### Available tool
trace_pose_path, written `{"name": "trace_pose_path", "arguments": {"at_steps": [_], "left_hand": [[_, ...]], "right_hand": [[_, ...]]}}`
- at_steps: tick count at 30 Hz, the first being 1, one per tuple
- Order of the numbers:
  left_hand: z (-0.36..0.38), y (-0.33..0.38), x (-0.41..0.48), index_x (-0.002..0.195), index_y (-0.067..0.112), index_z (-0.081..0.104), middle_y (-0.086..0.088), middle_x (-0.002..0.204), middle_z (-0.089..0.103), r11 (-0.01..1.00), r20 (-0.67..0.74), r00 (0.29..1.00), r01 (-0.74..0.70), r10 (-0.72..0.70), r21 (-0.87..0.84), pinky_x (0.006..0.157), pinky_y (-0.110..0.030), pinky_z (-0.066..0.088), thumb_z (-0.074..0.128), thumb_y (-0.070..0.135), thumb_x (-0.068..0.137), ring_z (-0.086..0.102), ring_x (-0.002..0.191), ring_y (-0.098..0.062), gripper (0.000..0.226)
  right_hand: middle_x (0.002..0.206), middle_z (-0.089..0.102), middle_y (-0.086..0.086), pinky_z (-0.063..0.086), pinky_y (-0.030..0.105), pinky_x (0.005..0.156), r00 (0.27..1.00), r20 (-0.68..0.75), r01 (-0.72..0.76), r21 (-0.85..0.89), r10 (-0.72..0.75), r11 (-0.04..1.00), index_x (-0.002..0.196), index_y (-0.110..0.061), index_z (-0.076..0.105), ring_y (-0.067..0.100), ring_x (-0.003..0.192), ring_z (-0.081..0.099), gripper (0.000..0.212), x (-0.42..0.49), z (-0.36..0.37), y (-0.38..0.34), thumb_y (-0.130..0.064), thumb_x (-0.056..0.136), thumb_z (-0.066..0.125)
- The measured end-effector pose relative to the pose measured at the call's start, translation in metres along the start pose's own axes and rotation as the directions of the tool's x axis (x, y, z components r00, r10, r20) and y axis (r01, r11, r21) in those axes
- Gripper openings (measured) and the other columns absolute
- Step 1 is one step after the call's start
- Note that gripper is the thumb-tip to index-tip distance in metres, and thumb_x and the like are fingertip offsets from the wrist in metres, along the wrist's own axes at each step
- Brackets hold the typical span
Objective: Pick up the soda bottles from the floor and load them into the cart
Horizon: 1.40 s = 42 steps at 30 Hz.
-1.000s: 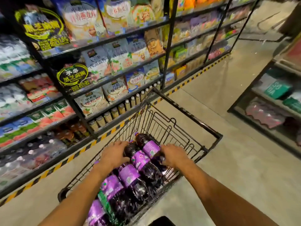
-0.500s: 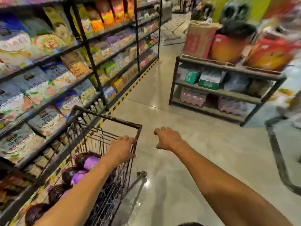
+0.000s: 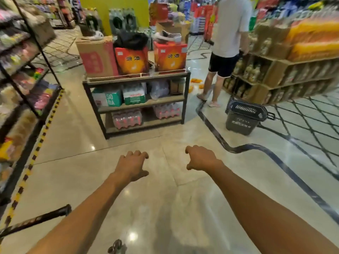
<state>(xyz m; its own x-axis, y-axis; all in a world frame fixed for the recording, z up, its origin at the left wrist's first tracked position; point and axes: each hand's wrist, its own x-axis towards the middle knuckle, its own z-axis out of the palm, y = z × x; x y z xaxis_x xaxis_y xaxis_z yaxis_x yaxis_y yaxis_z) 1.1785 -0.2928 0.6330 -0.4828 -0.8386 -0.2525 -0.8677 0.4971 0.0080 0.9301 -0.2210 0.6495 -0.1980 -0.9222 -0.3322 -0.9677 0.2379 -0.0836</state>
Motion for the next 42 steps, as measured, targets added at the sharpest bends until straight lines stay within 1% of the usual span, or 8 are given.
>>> {"name": "trace_pose_path", "arguments": {"at_steps": [5, 9, 16, 21, 24, 29, 36, 42], "left_hand": [[-0.038, 0.072, 0.078, 0.145, 0.031, 0.042, -0.002, 0.145, 0.05, 0.961, 0.003, 0.964, -0.264, 0.264, 0.085, 0.107, -0.047, 0.044, 0.072, 0.053, 0.087, 0.05, 0.129, -0.028, 0.069], [-0.049, 0.148, 0.111, 0.143, 0.03, 0.044, -0.002, 0.14, 0.052, 0.878, 0.027, 0.893, -0.447, 0.45, 0.173, 0.101, -0.046, 0.046, 0.071, 0.057, 0.086, 0.052, 0.124, -0.03, 0.068], [-0.054, 0.285, 0.117, 0.14, 0.032, 0.046, 0.0, 0.141, 0.053, 0.671, 0.084, 0.71, -0.692, 0.699, 0.265, 0.1, -0.045, 0.045, 0.071, 0.058, 0.086, 0.053, 0.123, -0.027, 0.065], [-0.059, 0.377, 0.103, 0.138, 0.03, 0.051, 0.0, 0.14, 0.057, 0.512, 0.092, 0.567, -0.794, 0.819, 0.328, 0.1, -0.047, 0.049, 0.075, 0.057, 0.083, 0.057, 0.125, -0.026, 0.065], [-0.058, 0.431, 0.093, 0.139, 0.03, 0.049, -0.001, 0.138, 0.058, 0.445, 0.091, 0.506, -0.819, 0.858, 0.363, 0.1, -0.046, 0.049, 0.074, 0.057, 0.084, 0.057, 0.122, -0.026, 0.066], [-0.054, 0.51, 0.098, 0.141, 0.03, 0.047, 0.0, 0.139, 0.056, 0.367, 0.11, 0.433, -0.852, 0.895, 0.372, 0.102, -0.049, 0.046, 0.071, 0.058, 0.085, 0.053, 0.127, -0.027, 0.068], [-0.033, 0.619, 0.108, 0.144, 0.028, 0.045, -0.002, 0.143, 0.053, 0.33, 0.151, 0.404, -0.872, 0.902, 0.362, 0.105, -0.048, 0.042, 0.07, 0.055, 0.088, 0.05, 0.13, -0.028, 0.066], [-0.014, 0.705, 0.131, 0.144, 0.027, 0.046, -0.004, 0.142, 0.054, 0.242, 0.212, 0.33, -0.903, 0.92, 0.355, 0.104, -0.048, 0.042, 0.071, 0.052, 0.088, 0.05, 0.128, -0.03, 0.067]], "right_hand": [[0.139, 0.057, 0.01, 0.052, 0.047, 0.1, 0.975, -0.031, -0.218, 0.097, 0.222, 0.971, 0.145, -0.02, 0.048, 0.033, 0.123, 0.058, 0.066, -0.021, -0.011, 0.068, -0.041, 0.09, 0.078], [0.137, 0.058, 0.01, 0.053, 0.045, 0.099, 0.917, -0.023, -0.388, 0.185, 0.399, 0.903, 0.143, -0.018, 0.05, 0.032, 0.119, 0.06, 0.063, -0.066, -0.003, 0.125, -0.04, 0.091, 0.078], [0.14, 0.057, 0.009, 0.05, 0.042, 0.095, 0.726, -0.005, -0.661, 0.268, 0.687, 0.701, 0.145, -0.018, 0.048, 0.032, 0.121, 0.059, 0.064, -0.154, 0.017, 0.208, -0.038, 0.092, 0.078], [0.142, 0.058, 0.008, 0.052, 0.043, 0.096, 0.584, 0.043, -0.778, 0.312, 0.81, 0.545, 0.146, -0.019, 0.049, 0.031, 0.124, 0.059, 0.065, -0.215, 0.029, 0.271, -0.036, 0.091, 0.078], [0.142, 0.058, 0.007, 0.052, 0.044, 0.098, 0.517, 0.083, -0.821, 0.331, 0.852, 0.466, 0.145, -0.019, 0.048, 0.03, 0.126, 0.057, 0.065, -0.246, 0.034, 0.311, -0.036, 0.09, 0.079], [0.143, 0.056, 0.007, 0.053, 0.046, 0.101, 0.456, 0.103, -0.848, 0.354, 0.884, 0.395, 0.144, -0.018, 0.05, 0.03, 0.127, 0.056, 0.068, -0.281, 0.045, 0.377, -0.038, 0.086, 0.082], [0.141, 0.057, 0.008, 0.052, 0.049, 0.103, 0.397, 0.124, -0.875, 0.351, 0.909, 0.334, 0.146, -0.02, 0.049, 0.031, 0.128, 0.056, 0.071, -0.31, 0.068, 0.464, -0.036, 0.085, 0.083], [0.138, 0.059, 0.007, 0.053, 0.05, 0.101, 0.373, 0.174, -0.886, 0.358, 0.911, 0.294, 0.141, -0.019, 0.052, 0.03, 0.123, 0.059, 0.067, -0.314, 0.084, 0.537, -0.038, 0.084, 0.083]]}}
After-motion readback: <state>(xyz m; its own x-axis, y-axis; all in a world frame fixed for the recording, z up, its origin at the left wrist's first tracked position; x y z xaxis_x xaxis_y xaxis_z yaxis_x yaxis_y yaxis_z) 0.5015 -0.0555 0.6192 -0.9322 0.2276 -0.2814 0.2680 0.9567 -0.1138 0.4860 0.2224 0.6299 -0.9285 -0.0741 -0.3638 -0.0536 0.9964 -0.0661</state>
